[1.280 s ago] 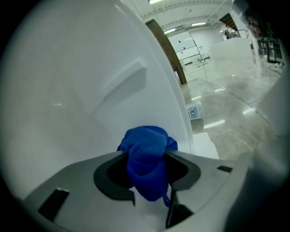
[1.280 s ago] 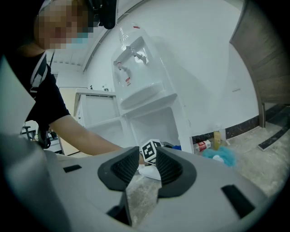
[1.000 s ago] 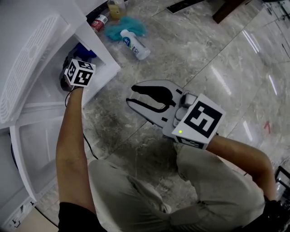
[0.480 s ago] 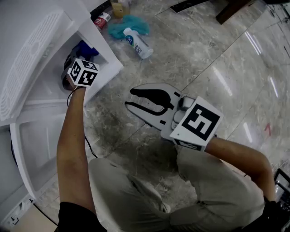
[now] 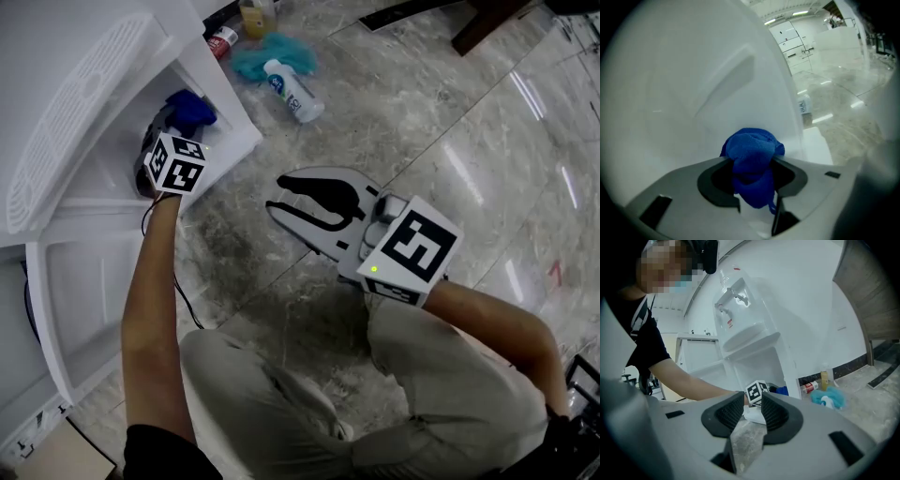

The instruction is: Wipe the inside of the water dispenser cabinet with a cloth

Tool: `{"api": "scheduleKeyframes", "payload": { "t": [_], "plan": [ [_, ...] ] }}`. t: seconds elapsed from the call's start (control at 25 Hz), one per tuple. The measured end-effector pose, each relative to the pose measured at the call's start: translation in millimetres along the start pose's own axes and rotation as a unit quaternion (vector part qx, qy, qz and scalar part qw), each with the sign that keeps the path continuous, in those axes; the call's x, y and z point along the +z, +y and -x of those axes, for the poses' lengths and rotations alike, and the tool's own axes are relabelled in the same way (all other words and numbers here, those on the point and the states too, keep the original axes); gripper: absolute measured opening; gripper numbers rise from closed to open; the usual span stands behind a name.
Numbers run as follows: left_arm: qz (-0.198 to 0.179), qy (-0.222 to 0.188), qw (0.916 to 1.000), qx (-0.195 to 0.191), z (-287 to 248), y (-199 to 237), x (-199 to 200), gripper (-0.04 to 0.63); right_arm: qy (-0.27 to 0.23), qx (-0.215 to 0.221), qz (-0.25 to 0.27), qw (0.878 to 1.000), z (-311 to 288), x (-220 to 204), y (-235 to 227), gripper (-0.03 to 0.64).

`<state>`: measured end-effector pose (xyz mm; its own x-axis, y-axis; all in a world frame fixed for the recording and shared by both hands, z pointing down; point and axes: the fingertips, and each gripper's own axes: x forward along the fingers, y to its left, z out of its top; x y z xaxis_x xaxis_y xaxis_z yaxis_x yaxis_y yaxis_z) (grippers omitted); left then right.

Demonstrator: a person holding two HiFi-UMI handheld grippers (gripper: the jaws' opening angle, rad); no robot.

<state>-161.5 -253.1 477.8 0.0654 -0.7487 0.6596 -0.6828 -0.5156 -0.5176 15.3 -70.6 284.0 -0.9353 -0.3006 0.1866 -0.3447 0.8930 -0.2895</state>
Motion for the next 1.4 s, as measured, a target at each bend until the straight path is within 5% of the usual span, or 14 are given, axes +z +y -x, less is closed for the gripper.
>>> {"api": "scheduleKeyframes", "payload": {
  "t": [0.12,0.28,0.4,0.56,0.76,1.16,1.4],
  "plan": [
    [0.049,-0.044,0.997,-0.041,37,-27,6,0.169,0.004,0.01,0.003,1.0,-9,-2,6,0.107],
    [0.139,-0.106,0.9809,-0.084,107,-47,20,0.17,0.007,0.022,0.008,1.0,-26,0,19,0.097],
    [0.194,-0.165,0.9619,-0.098,170,-47,37,0.17,-0.005,0.02,0.006,1.0,-37,5,19,0.076],
    [0.265,-0.253,0.9258,-0.091,244,-42,54,0.17,-0.017,0.016,0.007,1.0,-51,14,18,0.043],
    [0.232,-0.279,0.9279,-0.084,253,-49,61,0.17,-0.04,0.009,0.033,0.999,-55,23,24,0.02],
    [0.283,-0.32,0.8981,-0.104,270,-40,70,0.17,-0.038,0.0,0.057,0.998,-49,19,28,-0.002],
    [0.28,-0.32,0.8975,-0.116,266,-46,66,0.17,-0.035,-0.005,0.059,0.998,-50,18,30,-0.002]
  ]
}}
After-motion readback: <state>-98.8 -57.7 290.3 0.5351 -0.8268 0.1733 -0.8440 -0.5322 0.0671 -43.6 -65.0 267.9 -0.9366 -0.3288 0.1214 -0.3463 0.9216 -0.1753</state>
